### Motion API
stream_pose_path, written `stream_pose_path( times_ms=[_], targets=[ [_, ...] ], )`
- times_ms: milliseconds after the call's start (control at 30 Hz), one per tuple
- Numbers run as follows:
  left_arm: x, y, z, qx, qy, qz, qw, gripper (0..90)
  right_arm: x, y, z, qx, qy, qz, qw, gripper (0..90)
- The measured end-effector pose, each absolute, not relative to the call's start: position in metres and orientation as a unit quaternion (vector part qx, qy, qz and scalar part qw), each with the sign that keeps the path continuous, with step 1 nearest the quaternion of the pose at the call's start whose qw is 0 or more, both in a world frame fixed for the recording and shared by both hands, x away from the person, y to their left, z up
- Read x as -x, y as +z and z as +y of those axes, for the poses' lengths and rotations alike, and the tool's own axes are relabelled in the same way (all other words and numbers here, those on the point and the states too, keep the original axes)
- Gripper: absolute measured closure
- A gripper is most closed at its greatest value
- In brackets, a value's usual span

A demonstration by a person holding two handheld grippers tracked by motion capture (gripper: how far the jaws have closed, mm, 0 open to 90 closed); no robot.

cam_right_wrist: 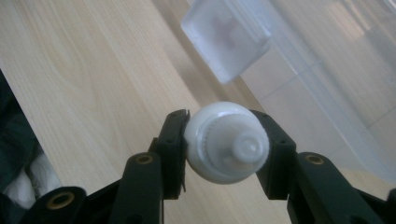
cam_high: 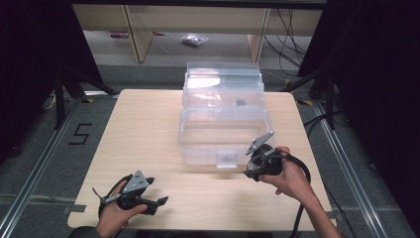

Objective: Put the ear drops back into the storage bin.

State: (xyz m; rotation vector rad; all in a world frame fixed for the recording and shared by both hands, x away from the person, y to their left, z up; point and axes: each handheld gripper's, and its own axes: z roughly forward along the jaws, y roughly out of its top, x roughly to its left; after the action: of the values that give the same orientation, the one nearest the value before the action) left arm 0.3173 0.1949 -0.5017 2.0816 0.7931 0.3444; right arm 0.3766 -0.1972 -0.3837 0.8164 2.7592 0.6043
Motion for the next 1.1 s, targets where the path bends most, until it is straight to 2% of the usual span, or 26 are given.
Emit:
stream_pose_path(
  times_ms=[633, 1100],
  targets=[
    [-0.317, -0.502, 0.195, -0.835, 0.138, 0.317, 0.429, 16.0, -0.401, -0.342, -0.202, -0.282, 0.194, 0.933, 0.110, 60.0],
    [-0.317, -0.502, 0.195, -0.835, 0.138, 0.317, 0.429, 16.0, -0.438, -0.333, -0.206, -0.316, 0.184, 0.925, 0.105, 60.0]
  ],
)
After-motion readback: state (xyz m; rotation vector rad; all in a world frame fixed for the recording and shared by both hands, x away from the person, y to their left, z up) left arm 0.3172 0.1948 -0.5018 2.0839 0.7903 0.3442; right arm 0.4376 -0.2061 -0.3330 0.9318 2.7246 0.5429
